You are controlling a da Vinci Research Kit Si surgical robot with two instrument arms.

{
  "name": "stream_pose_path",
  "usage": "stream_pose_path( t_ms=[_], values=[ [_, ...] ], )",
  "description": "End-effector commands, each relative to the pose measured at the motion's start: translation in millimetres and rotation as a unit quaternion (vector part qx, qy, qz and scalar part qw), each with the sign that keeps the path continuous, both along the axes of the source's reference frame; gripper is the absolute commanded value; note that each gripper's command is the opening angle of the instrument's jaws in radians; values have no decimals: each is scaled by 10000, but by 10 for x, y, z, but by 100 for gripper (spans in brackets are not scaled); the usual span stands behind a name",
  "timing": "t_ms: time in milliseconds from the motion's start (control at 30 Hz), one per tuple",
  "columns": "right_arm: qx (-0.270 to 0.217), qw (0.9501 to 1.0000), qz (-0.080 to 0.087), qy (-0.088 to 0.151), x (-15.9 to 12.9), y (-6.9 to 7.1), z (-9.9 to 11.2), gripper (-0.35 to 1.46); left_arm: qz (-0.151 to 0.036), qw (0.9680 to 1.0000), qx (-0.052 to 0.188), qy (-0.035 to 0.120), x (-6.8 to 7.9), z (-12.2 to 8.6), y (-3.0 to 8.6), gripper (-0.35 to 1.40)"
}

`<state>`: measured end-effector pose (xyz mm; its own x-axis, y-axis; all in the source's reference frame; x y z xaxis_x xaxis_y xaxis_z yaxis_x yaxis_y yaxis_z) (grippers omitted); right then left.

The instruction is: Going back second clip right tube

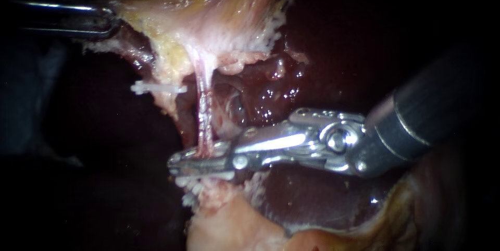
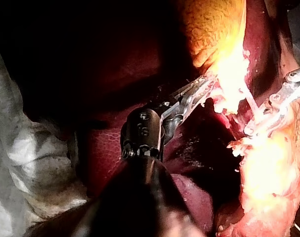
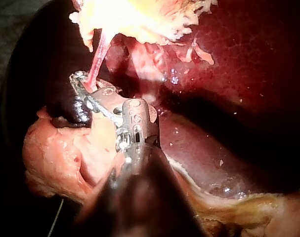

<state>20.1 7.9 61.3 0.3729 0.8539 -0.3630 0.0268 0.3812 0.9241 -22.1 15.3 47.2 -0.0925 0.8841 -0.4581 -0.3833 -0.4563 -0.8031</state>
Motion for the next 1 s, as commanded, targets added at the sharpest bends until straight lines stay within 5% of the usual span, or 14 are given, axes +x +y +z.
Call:
stream_pose_path(
  t_ms=[33,67,233,500,667,1000],
  values=[
    [-3,10000,-4,-1,0,0,1,-35,-1,10000,0,1,0,0,0,-35],
    [-5,10000,-16,-10,0,0,1,-35,-1,10000,0,1,0,0,0,-35],
    [56,9998,92,169,3,-2,4,38,-1,10000,0,1,0,0,0,-35],
    [-658,9970,250,321,2,0,17,45,0,10000,0,1,0,0,0,-35],
    [-1822,9830,186,125,-7,11,31,50,-1,10000,-1,1,0,1,0,-35],
    [-3044,9521,-22,286,-78,12,18,50,2,10000,-2,0,1,1,-1,-35]
  ],
)
